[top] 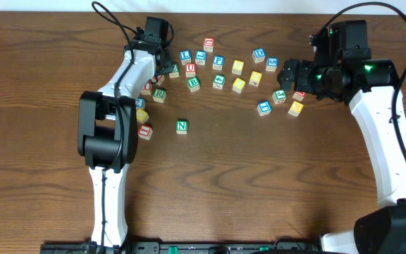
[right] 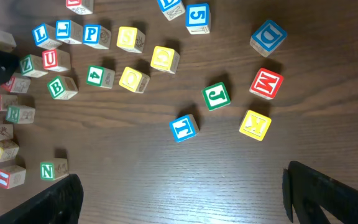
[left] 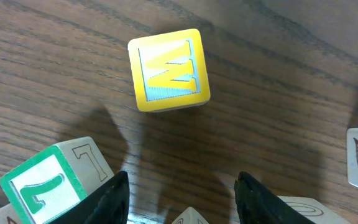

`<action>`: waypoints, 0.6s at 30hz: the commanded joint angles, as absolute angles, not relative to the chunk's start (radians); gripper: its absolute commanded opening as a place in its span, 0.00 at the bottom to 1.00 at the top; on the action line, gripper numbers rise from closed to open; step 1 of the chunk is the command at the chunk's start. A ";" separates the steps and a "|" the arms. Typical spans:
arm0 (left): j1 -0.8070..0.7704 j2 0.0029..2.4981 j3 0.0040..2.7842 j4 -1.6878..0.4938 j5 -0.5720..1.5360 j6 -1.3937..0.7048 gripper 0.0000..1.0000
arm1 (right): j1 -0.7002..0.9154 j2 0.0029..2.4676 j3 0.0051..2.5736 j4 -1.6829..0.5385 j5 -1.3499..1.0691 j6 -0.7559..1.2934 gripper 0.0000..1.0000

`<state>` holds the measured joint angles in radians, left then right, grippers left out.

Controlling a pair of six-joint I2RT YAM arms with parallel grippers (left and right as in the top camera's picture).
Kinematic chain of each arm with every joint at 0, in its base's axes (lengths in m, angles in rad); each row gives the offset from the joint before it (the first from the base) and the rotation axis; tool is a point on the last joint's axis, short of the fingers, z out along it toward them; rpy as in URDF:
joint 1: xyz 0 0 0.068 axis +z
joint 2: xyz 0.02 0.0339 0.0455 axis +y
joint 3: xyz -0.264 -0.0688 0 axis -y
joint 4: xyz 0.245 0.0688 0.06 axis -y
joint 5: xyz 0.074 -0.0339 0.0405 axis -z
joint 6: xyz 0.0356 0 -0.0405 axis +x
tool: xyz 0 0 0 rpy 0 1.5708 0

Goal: Spell out NEURIPS
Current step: 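Move the left gripper over the red-lettered E block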

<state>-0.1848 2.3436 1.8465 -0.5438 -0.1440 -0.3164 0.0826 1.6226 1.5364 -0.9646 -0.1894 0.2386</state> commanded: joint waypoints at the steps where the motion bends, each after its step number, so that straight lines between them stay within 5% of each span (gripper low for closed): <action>1: -0.182 2.344 1.864 -0.553 -0.142 -0.303 0.54 | 0.087 1.623 1.554 -0.965 -0.186 0.246 0.99; 18: -0.180 2.253 1.865 -0.582 -0.086 0.073 0.54 | 0.087 1.623 1.554 -0.965 -0.186 0.246 0.99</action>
